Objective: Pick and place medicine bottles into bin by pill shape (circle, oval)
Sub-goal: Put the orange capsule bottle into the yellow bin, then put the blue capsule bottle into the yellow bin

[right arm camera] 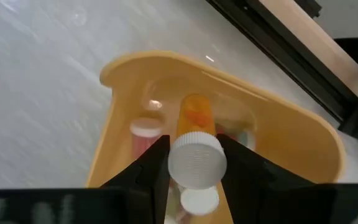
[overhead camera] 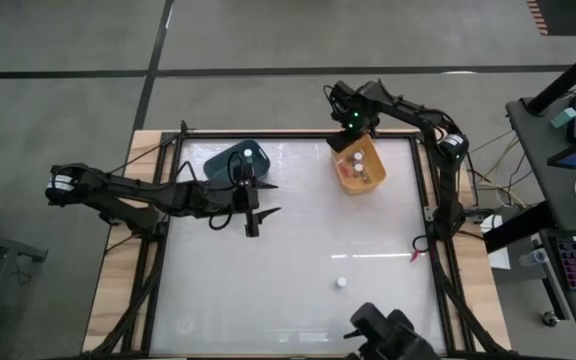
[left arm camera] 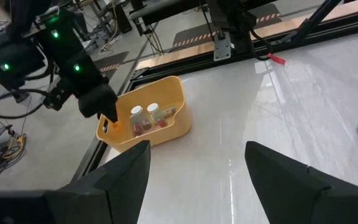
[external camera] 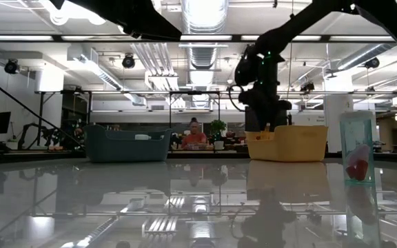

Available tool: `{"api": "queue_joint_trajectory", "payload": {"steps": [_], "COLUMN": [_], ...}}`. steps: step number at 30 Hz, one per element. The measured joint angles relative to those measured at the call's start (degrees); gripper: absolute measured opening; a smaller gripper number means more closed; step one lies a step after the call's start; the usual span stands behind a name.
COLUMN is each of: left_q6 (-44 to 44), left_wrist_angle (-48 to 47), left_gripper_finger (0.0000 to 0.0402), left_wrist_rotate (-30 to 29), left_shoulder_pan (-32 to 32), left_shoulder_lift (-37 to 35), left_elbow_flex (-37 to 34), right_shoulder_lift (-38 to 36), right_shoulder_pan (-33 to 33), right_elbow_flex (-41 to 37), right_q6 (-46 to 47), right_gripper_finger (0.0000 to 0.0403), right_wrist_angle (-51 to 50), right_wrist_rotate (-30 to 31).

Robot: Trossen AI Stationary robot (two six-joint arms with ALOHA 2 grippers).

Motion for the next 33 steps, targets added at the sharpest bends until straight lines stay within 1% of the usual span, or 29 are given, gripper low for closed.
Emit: {"api": "queue_joint_trajectory", "payload": {"steps": [12,17,20,28,33], "left_q6": [0.24,0.26,0.26,0.26,0.24], "left_wrist_angle": [0.17,0.15,0.13,0.09,0.02], "left_gripper_finger": [0.0246,0.0246,0.0246,0.0246,0.0246], "left_wrist_rotate": [-0.02,-0.02,-0.02,-0.02,-0.02], "left_shoulder_pan": [0.00,0.00,0.00,0.00,0.00], "left_shoulder_lift": [0.00,0.00,0.00,0.00,0.00], "left_elbow_flex": [0.00,0.00,0.00,0.00,0.00], "right_shoulder_lift": [4.93,5.79,5.88,5.47,3.77], "right_shoulder_pan": [0.15,0.17,0.16,0.17,0.17], "right_elbow_flex": [-0.04,-0.04,-0.04,0.06,0.74], "right_q6": [-0.43,-0.52,-0.58,0.49,1.19], "right_gripper_finger": [0.0112,0.0112,0.0125,0.0180,0.0186], "right_wrist_angle": [1.50,1.49,1.64,0.92,-1.57], "right_wrist_rotate": [0.34,0.94,1.13,1.13,1.28]}}
